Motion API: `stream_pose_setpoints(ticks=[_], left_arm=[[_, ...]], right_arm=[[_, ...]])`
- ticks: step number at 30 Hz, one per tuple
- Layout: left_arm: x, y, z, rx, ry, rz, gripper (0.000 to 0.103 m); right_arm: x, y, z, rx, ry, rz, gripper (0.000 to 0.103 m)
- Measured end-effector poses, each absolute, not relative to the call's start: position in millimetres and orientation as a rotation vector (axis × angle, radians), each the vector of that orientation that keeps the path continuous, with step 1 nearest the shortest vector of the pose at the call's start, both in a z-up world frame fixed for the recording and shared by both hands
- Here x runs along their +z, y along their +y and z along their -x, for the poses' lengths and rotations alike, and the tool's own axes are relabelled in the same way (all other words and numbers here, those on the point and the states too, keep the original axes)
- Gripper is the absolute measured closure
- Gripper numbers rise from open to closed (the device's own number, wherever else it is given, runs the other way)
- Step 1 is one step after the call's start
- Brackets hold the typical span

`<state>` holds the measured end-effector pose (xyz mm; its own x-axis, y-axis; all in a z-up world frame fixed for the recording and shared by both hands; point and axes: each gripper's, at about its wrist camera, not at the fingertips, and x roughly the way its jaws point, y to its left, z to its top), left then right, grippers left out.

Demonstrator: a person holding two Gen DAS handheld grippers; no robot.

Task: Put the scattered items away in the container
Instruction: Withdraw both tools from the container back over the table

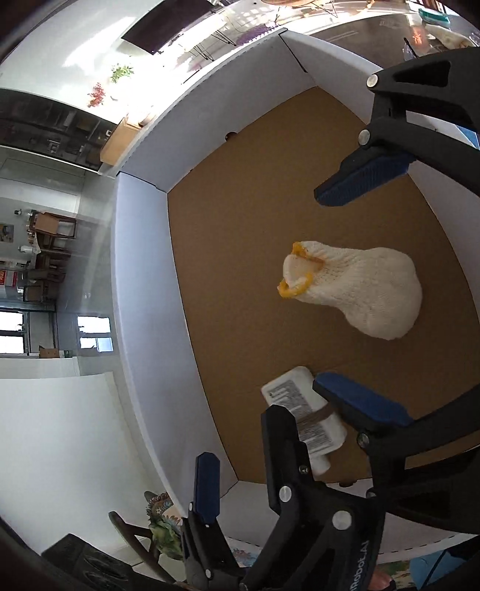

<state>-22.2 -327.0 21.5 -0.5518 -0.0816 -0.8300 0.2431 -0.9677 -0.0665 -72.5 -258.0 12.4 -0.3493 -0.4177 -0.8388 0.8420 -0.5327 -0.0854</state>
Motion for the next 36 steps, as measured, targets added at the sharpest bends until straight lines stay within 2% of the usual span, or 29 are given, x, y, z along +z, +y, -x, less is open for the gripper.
stream_pose_setpoints(ticks=[11, 14, 18, 22, 23, 24, 28, 31, 36], left_arm=[[27.5, -290.8, 11.1, -2.712, 0.074, -1.286, 0.017], [27.6, -287.2, 6.2, -2.696, 0.147, -1.310, 0.017], [29.4, -282.3, 1.7, -2.702, 0.148, -1.283, 0.016], [39.4, -291.2, -13.8, -2.682, 0.284, -1.225, 0.000], [46.3, -288.7, -20.1, -2.694, 0.294, -1.186, 0.000], [54.5, -283.1, -26.4, -2.719, 0.295, -1.138, 0.000], [89.3, -231.2, -49.7, -2.903, 0.277, -0.911, 0.000], [102.2, -169.0, -52.6, -3.068, 0.219, -0.851, 0.000], [71.5, -57.3, -21.2, -3.201, 0.016, -1.190, 0.000]], right_arm=[[1.7, -223.3, 64.3, -2.021, 0.538, -0.966, 0.007], [2.7, -212.7, 65.6, -2.045, 0.520, -0.927, 0.007], [4.8, -201.3, 65.0, -2.076, 0.504, -0.881, 0.006], [24.1, -162.9, 48.2, -2.171, 0.439, -0.735, 0.004], [29.2, -146.3, 41.9, -2.204, 0.426, -0.710, 0.000], [31.7, -128.2, 37.5, -2.251, 0.432, -0.694, 0.000], [17.2, -43.1, 23.2, -2.508, 0.502, -0.756, 0.000], [-8.5, 26.4, 16.8, -2.661, 0.452, -0.948, 0.000], [-40.0, 134.8, 5.3, -2.811, 0.268, -1.259, 0.000]])
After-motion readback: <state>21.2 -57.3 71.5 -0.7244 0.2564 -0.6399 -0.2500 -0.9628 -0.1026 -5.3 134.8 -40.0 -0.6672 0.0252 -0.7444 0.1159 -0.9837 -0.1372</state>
